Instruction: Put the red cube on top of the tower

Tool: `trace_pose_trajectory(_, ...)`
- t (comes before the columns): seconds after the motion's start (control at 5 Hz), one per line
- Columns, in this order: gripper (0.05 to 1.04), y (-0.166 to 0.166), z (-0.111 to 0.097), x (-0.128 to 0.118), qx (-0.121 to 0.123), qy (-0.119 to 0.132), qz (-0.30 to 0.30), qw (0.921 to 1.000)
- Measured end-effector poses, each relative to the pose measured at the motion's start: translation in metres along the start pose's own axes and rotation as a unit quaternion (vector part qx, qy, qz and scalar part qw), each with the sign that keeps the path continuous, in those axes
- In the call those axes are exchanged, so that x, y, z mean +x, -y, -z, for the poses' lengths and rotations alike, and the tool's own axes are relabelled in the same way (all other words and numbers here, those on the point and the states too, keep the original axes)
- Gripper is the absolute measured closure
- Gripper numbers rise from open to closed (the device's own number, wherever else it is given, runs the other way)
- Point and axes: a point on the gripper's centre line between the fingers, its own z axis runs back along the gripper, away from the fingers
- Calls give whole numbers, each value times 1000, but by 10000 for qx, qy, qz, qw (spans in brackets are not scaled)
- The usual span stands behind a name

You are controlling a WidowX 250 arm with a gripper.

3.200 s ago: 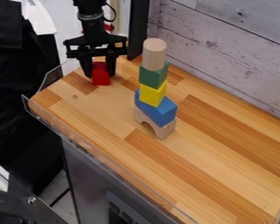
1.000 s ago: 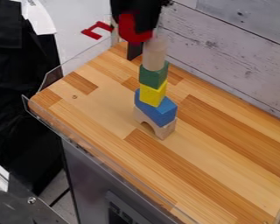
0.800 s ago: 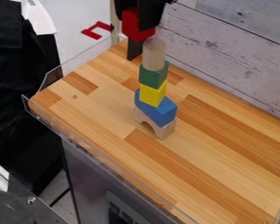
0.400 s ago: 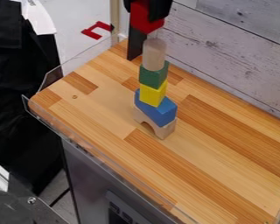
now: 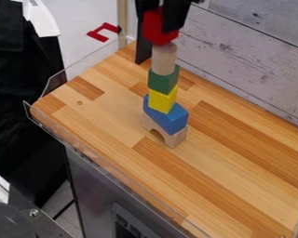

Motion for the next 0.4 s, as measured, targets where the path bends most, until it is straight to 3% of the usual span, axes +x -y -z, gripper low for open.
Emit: trace_pose_trajectory(0.4, 533, -1, 3, -3, -5, -92, -39, 9999)
